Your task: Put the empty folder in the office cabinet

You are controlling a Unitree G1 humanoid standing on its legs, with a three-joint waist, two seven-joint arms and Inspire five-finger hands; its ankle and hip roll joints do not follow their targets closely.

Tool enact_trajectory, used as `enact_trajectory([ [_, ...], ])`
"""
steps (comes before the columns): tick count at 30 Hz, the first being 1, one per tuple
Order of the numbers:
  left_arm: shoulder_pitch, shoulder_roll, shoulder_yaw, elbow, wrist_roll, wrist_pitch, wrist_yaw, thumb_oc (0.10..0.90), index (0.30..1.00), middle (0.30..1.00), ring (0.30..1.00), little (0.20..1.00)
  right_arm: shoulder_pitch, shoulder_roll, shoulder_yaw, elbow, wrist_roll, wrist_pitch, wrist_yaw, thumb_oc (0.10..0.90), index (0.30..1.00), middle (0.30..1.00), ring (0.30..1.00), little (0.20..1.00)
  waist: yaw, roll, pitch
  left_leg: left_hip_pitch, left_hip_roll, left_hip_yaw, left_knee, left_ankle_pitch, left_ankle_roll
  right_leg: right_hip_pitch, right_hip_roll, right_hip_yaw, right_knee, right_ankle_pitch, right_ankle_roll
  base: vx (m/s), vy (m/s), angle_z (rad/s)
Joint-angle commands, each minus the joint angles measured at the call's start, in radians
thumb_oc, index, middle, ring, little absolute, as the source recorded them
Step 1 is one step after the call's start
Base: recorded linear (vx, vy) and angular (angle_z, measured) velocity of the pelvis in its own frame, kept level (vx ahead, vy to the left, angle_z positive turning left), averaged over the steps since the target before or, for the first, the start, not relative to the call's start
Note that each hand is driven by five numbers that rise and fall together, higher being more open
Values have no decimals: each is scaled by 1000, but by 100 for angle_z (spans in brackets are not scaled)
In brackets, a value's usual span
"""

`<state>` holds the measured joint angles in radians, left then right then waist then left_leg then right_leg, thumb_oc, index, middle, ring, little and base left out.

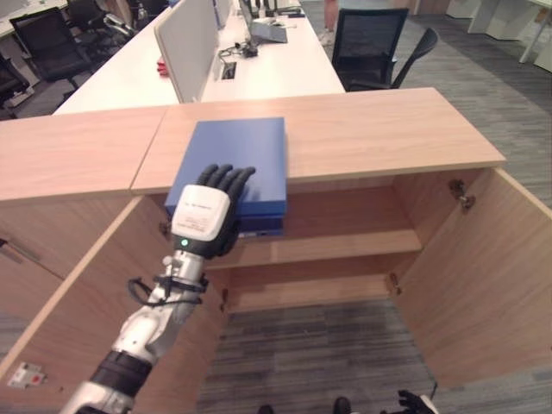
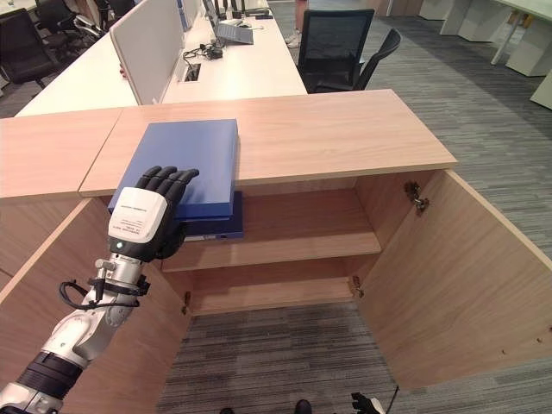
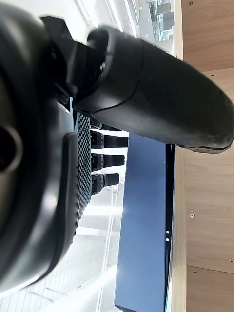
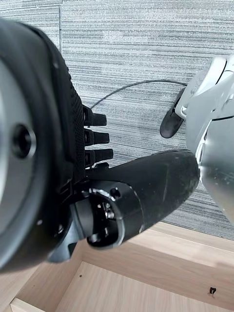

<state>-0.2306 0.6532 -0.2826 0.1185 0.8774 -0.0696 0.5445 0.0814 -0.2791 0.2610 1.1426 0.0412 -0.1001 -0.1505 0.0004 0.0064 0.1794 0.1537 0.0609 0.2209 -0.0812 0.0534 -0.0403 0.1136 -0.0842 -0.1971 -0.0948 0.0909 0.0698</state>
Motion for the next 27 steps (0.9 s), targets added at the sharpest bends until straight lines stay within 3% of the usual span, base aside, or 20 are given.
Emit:
enact_trajectory([
  [1, -220, 70, -1, 37, 22, 16, 96, 800, 900, 900, 900, 900, -15, -16, 36, 18, 10, -9, -2, 800, 900, 900, 900, 900, -21, -2, -17, 6, -13, -35, -6, -78, -38, 98, 22, -34, 7, -151, 74, 6, 8, -3],
  [16, -266, 57, -33, 127, 14, 52, 86, 800, 900, 900, 900, 900, -10, -28, 28, 3, 25, -13, 2, 800, 900, 900, 900, 900, -37, -6, -19, 7, -19, -42, -6, -80, -37, 102, 23, -36, 7, -154, 71, 4, 5, -3],
  [17, -270, 56, -36, 135, 12, 54, 85, 707, 761, 761, 761, 761, -10, -29, 27, 2, 26, -13, 2, 800, 900, 900, 900, 900, -37, -7, -18, 7, -18, -42, -6, -80, -37, 102, 23, -35, 7, -153, 71, 0, 0, 0],
  [18, -272, 56, -37, 137, 10, 54, 83, 530, 495, 495, 495, 495, -10, -31, 26, 1, 26, -12, 2, 800, 900, 900, 900, 900, -37, -8, -17, 7, -18, -41, -6, -80, -37, 102, 24, -34, 8, -153, 71, 0, 0, 0],
  [19, -272, 56, -38, 142, 11, 57, 81, 400, 300, 300, 300, 300, -10, -33, 25, 0, 25, -11, 0, 800, 900, 900, 900, 900, -38, -9, -17, 6, -17, -40, -6, -80, -37, 101, 24, -33, 7, -153, 71, 0, 0, 0],
  [27, -275, 53, -42, 157, 0, 56, 79, 400, 300, 300, 300, 300, -10, -35, 22, 2, 30, -11, -1, 800, 900, 900, 900, 900, -39, -17, -16, 1, -14, -37, -6, -80, -38, 94, 26, -28, 7, -151, 71, 0, 0, 0],
])
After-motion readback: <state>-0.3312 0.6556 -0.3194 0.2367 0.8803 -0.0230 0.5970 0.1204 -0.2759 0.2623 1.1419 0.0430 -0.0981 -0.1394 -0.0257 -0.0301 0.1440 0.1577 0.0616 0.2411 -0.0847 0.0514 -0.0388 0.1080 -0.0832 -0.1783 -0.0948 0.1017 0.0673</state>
